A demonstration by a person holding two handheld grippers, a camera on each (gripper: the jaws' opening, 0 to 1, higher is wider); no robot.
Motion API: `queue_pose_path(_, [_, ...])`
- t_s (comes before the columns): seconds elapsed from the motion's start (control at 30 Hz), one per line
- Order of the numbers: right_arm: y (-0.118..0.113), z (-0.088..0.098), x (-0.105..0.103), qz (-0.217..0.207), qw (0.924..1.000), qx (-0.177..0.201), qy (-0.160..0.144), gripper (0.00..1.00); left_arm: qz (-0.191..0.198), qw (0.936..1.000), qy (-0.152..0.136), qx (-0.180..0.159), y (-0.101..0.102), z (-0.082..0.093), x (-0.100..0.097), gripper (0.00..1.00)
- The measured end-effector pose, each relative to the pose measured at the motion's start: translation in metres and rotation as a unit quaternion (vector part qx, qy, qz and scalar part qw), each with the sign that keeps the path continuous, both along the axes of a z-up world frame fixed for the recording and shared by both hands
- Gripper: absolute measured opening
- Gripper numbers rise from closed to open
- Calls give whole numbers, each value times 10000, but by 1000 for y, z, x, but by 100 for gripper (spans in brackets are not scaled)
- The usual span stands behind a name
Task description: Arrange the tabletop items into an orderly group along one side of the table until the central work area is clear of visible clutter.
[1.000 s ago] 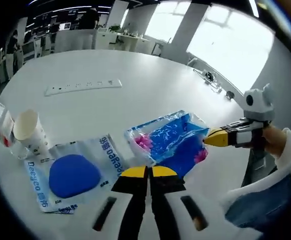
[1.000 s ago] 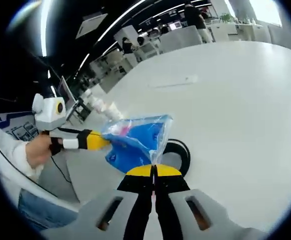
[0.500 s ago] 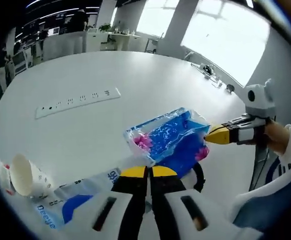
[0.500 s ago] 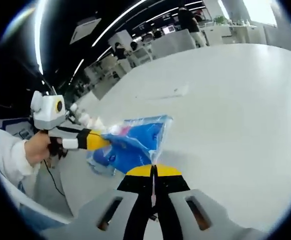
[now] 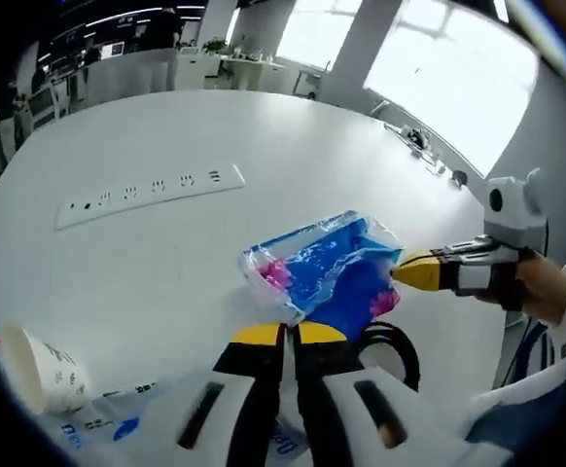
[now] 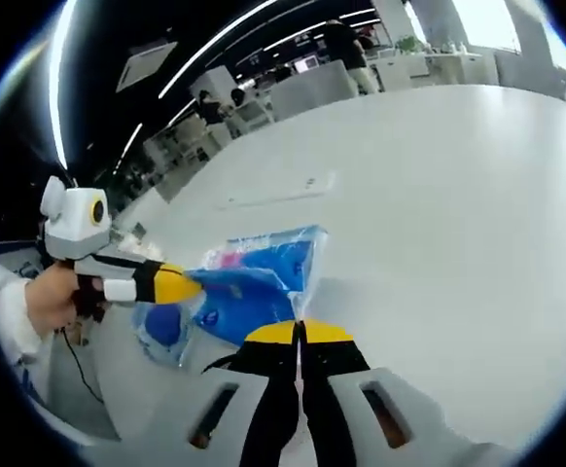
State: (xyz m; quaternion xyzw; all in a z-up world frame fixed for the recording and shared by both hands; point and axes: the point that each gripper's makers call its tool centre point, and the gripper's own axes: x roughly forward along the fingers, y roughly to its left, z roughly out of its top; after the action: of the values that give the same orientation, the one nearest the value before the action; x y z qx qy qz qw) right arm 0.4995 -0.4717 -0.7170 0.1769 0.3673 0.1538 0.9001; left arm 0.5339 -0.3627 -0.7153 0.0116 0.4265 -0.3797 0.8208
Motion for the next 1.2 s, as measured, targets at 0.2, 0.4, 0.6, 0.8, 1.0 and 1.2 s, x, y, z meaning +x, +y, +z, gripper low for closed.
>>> queue_pose_path(0.2, [-5,-12,3,-75,9999,-51,100,0,111,9997,181,-83,-7,-9,5,1])
queue_pose_path(0.4, [-9,-20,1,-29,9998,-119,180,0,133,9994,312,-72,-10,-20,3,1])
queue_pose_path(0.6, [-13,-27,2,-101,9996,-142,243,0,166,9992,357,-32,-11,-26,3,0])
queue_pose_path(0.8, [-18,-35,-2,-131,9993,-107,321,0,-49,9993,305,221,-10,-40,-4,1])
queue_pose_path(1.0, [-20,-45,-6,-65,9989,-217,421,0,-56,9990,360,272,-12,-48,-8,2])
queue_pose_path(1.2, [-20,-47,-6,-89,9988,-173,457,0,8,9990,380,213,-12,-48,-7,2])
